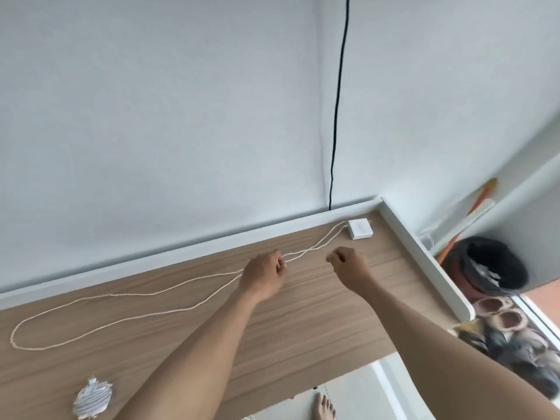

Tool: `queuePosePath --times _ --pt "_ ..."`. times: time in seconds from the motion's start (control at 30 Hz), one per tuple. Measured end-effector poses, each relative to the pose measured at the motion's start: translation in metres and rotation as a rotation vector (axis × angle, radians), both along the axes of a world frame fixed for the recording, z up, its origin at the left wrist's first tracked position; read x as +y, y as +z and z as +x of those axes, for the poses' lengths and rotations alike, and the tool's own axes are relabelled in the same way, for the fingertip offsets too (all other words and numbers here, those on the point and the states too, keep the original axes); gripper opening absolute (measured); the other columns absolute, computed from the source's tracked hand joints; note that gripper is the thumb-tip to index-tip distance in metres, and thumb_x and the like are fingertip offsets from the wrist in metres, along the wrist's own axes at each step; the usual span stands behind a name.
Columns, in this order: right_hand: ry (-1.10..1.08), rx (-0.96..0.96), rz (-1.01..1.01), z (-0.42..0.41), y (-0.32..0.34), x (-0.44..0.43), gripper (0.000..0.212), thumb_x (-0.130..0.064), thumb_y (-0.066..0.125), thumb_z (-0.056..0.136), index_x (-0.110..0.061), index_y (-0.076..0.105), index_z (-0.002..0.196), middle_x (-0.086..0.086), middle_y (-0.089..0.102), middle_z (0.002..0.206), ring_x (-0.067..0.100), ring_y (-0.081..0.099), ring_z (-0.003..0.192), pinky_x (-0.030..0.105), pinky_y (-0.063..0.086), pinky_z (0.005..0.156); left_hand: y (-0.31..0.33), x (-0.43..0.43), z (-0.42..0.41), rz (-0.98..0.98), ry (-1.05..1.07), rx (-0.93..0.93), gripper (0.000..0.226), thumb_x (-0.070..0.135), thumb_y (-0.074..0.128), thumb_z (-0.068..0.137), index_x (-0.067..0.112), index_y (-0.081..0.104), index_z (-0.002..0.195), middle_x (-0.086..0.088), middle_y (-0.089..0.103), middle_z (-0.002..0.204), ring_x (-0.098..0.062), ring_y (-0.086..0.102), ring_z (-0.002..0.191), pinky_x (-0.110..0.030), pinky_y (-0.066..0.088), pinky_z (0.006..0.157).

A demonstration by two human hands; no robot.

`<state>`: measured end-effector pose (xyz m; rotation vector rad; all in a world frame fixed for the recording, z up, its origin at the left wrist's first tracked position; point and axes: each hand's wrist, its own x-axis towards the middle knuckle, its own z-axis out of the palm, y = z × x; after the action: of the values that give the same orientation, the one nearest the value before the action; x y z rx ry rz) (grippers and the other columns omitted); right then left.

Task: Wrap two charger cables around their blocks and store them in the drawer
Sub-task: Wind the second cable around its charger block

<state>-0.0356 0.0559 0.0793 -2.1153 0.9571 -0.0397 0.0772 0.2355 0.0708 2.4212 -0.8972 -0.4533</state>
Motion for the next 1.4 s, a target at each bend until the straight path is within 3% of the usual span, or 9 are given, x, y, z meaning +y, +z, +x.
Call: queuePosePath --times 0.13,0.33,0.53,0.83,1.07,1.23,1.3,1.4 --pt "-0.068 -0.001 0.016 -0.019 -0.009 -0.053 0.015 -0.025 0.054 0.091 -0.02 0.061 0.079 -0.003 0.058 0.065 0.024 0.057 0.072 0.029 0.042 0.063 -0.007 -0.057 -0.01 0.036 -0.066 0.006 0.014 0.027 0.05 0.09 0.019 0.061 0.092 0.002 0.071 0.083 -0.024 0.065 0.077 -0.033 0.051 0.069" --pt "-0.079 0.012 0.046 -0.029 -0.024 -0.119 0.011 -0.026 0.049 0.093 -0.021 0.059 0.091 -0.006 0.057 0.067 0.014 0.054 0.066 0.028 0.04 0.056 -0.018 -0.141 -0.011 0.063 -0.099 0.01 0.012 0.026 0.052 0.091 0.022 0.061 0.097 0.003 0.072 0.09 -0.023 0.065 0.084 -0.03 0.048 0.071" --pt "-0.09 0.044 0.053 -0.023 -0.042 -0.167 0.016 -0.026 0.05 0.094 -0.019 0.06 0.103 -0.009 0.056 0.073 0.014 0.055 0.07 0.027 0.038 0.062 -0.04 -0.208 -0.002 0.094 -0.092 0.056 0.024 0.031 0.052 0.093 0.022 0.059 0.114 0.004 0.069 0.101 -0.021 0.063 0.094 -0.032 0.05 0.082" --pt "-0.1 0.105 0.098 -0.018 -0.072 -0.206 0.024 -0.029 0.05 0.092 -0.022 0.054 0.115 -0.003 0.061 0.098 0.016 0.057 0.085 0.028 0.042 0.07 -0.073 -0.269 0.002 0.099 -0.099 0.04 0.041 0.034 0.05 0.096 0.014 0.051 0.132 -0.003 0.052 0.129 -0.023 0.053 0.119 -0.038 0.045 0.096" --pt "-0.093 0.121 0.108 -0.015 -0.094 -0.213 0.041 -0.041 0.057 0.09 -0.018 0.053 0.124 0.001 0.062 0.109 0.019 0.058 0.103 0.031 0.045 0.084 -0.086 -0.295 0.011 0.137 -0.103 -0.022 0.04 0.031 0.051 0.097 0.012 0.051 0.132 -0.008 0.047 0.128 -0.026 0.043 0.123 -0.037 0.041 0.1" --pt "-0.076 0.126 0.142 -0.008 -0.101 -0.207 0.033 -0.039 0.059 0.089 -0.014 0.065 0.11 -0.002 0.066 0.091 0.017 0.061 0.09 0.03 0.048 0.076 -0.092 -0.302 0.01 0.18 -0.046 0.03 0.044 0.032 0.061 0.092 0.012 0.05 0.13 -0.01 0.042 0.13 -0.027 0.043 0.121 -0.036 0.04 0.1" --pt "-0.089 0.097 0.173 -0.004 -0.102 -0.205 0.024 -0.034 0.058 0.09 -0.017 0.068 0.104 -0.003 0.066 0.085 0.014 0.06 0.083 0.027 0.046 0.07 -0.092 -0.301 0.008 0.193 -0.015 0.104 0.044 0.034 0.064 0.089 0.013 0.05 0.125 -0.01 0.046 0.127 -0.027 0.047 0.117 -0.037 0.042 0.096" --pt "-0.202 0.041 0.275 0.0 -0.102 -0.203 0.021 -0.03 0.06 0.089 -0.015 0.068 0.101 -0.001 0.068 0.088 0.016 0.06 0.084 0.027 0.046 0.072 -0.091 -0.297 0.004 0.215 0.021 0.174 0.036 0.033 0.066 0.088 0.01 0.052 0.112 -0.01 0.058 0.116 -0.029 0.056 0.106 -0.037 0.045 0.087"
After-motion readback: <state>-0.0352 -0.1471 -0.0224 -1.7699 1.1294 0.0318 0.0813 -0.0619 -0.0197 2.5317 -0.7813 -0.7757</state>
